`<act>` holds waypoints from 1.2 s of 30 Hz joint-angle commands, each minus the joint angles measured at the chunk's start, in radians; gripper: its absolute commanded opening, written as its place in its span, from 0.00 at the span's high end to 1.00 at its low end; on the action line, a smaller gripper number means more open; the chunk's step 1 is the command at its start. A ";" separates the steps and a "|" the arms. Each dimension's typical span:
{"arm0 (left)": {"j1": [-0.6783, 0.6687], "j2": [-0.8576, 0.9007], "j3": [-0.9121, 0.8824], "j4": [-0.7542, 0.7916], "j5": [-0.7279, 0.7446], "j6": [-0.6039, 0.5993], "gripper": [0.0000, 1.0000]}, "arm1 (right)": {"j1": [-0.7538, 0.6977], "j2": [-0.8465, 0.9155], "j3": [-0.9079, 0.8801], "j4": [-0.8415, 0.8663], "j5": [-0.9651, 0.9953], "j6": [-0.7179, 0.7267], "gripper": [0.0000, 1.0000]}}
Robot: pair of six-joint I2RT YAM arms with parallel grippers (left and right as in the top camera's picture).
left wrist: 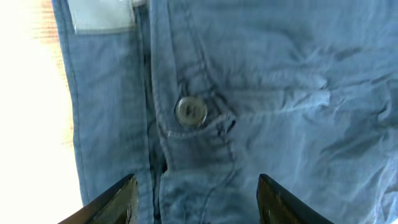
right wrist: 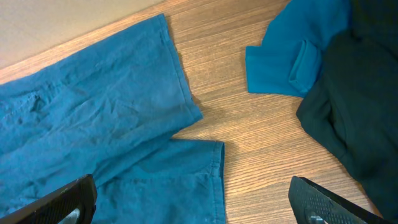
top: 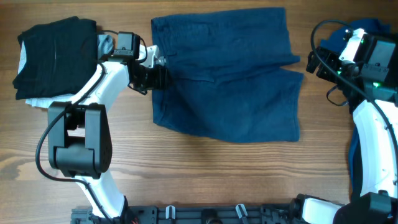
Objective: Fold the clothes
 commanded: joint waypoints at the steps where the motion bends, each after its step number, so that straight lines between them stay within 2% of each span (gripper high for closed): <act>1: 0.006 0.043 -0.006 0.045 0.020 -0.031 0.39 | -0.005 0.002 0.010 0.003 0.011 0.005 0.00; 5: 0.006 0.090 -0.006 0.077 0.020 -0.058 0.41 | -0.005 0.002 0.010 0.003 0.011 0.005 0.00; 9: 0.006 0.103 -0.006 0.084 0.028 -0.058 0.48 | -0.005 0.002 0.010 0.003 0.011 0.005 0.00; 13: 0.006 0.100 -0.005 0.106 0.058 -0.058 0.80 | -0.005 0.002 0.010 0.003 0.011 0.005 0.00; 20: 0.006 0.037 -0.003 0.106 0.102 -0.062 0.82 | -0.005 0.002 0.010 0.003 0.011 0.005 0.00; 26: 0.022 -0.055 -0.003 0.087 0.094 -0.141 0.96 | -0.005 0.002 0.010 0.003 0.011 0.005 0.00; 29: 0.034 -0.076 -0.003 0.052 0.087 -0.188 0.96 | -0.005 0.002 0.010 0.003 0.011 0.006 0.00; 33: 0.031 -0.063 -0.004 -0.048 -0.063 -0.195 0.96 | -0.005 0.002 0.010 0.003 0.011 0.005 0.00; 36: 0.031 -0.048 -0.019 -0.068 -0.160 -0.216 0.96 | -0.005 0.002 0.010 0.003 0.011 0.005 0.00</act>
